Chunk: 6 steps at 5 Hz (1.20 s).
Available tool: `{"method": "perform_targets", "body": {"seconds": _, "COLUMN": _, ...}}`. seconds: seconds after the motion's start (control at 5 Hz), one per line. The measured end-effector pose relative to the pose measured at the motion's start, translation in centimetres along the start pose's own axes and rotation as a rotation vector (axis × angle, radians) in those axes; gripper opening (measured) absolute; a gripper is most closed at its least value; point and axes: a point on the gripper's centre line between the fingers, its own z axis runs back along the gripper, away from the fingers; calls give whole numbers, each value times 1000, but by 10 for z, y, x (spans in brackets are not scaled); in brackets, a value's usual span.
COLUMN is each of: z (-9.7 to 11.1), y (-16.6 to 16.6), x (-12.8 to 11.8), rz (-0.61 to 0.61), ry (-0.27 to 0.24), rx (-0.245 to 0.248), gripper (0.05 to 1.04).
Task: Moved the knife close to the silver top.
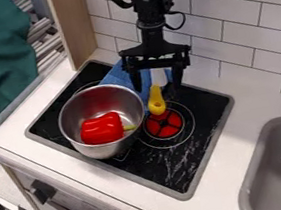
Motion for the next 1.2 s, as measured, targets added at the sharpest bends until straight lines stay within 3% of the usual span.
{"method": "perform_targets", "body": {"seconds": 0.2, "z": -13, "y": 8, "x": -3, "rz": -178, "ry": -54, "rx": -13, "gripper": 1004}}
{"method": "perform_targets", "body": {"seconds": 0.4, "z": 27, "y": -17, "x": -42, "rz": -358, "ry": -158, "rx": -22, "gripper": 1001}}
{"method": "perform_targets", "body": {"seconds": 0.6, "z": 34, "y": -34, "x": -73, "rz": -472, "ry": -173, "rx": 9, "gripper": 1001}}
{"method": "perform_targets", "body": {"seconds": 0.8, "z": 43, "y": -38, "x": -83, "rz": -515, "ry": -209, "rx": -11, "gripper": 1001}}
{"method": "perform_targets", "body": {"seconds": 1.0, "z": 43, "y": -45, "x": -93, "rz": -517, "ry": -192, "rx": 23, "gripper": 1001}}
{"method": "perform_targets", "body": {"seconds": 1.2, "z": 49, "y": -50, "x": -98, "rz": -481, "ry": -196, "rx": 24, "gripper": 1001}}
